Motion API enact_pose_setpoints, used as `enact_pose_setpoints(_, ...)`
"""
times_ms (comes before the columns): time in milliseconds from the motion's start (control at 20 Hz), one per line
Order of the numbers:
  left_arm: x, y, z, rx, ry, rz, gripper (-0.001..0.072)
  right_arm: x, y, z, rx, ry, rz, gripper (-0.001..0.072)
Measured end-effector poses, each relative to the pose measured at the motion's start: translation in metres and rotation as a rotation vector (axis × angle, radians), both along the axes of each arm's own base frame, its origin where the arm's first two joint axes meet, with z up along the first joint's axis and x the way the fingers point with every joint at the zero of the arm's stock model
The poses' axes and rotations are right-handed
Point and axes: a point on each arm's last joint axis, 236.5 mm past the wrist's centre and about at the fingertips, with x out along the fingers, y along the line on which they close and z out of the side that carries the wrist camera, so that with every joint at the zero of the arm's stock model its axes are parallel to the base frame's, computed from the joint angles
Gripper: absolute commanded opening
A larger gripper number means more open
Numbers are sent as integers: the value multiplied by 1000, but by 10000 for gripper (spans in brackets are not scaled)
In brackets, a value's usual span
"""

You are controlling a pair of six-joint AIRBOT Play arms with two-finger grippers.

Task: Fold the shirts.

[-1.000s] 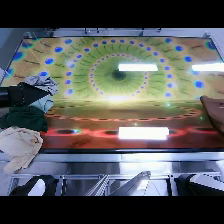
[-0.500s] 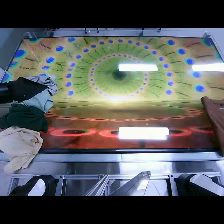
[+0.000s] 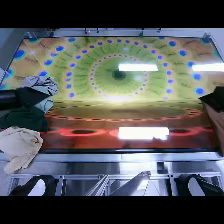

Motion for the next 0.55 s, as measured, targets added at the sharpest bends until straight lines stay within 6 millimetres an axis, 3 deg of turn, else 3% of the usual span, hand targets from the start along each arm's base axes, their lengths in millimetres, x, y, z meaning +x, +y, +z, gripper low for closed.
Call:
enact_pose_setpoints(250,-34,-31,-30,-19,49,-67,15,-13,53,-4,21,-82,110,17)
enact_pose_setpoints(550,-55,-44,-40,-13,49,-100,15,-23,71,-8,61,-65,155,16)
